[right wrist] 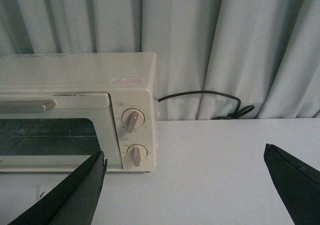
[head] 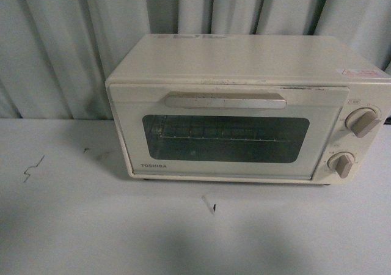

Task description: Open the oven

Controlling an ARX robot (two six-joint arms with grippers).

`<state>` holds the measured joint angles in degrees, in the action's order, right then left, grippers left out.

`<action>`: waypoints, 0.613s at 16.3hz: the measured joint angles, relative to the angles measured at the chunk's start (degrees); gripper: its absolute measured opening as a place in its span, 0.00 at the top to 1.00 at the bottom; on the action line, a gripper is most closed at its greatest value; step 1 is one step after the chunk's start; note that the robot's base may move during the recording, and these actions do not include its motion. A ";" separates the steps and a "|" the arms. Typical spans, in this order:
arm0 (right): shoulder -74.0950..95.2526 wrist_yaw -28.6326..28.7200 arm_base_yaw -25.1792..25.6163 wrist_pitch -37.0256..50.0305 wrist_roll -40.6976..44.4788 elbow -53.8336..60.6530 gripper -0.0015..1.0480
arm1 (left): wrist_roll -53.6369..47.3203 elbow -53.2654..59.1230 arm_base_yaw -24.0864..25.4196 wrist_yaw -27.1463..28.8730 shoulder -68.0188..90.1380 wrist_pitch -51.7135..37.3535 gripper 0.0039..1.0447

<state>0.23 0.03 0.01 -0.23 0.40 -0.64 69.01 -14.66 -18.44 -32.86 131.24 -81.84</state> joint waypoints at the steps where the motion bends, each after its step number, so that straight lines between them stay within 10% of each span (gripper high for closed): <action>1: 0.00 0.00 0.00 -0.02 0.00 0.00 0.06 | 0.00 0.00 0.00 0.00 0.00 0.00 0.06; 10: 0.00 0.00 0.00 0.02 0.00 0.00 0.06 | 0.00 0.00 0.00 0.00 0.00 0.00 0.06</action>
<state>0.23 0.03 0.01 -0.21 0.40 -0.64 69.01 -14.66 -18.44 -32.86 131.24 -81.84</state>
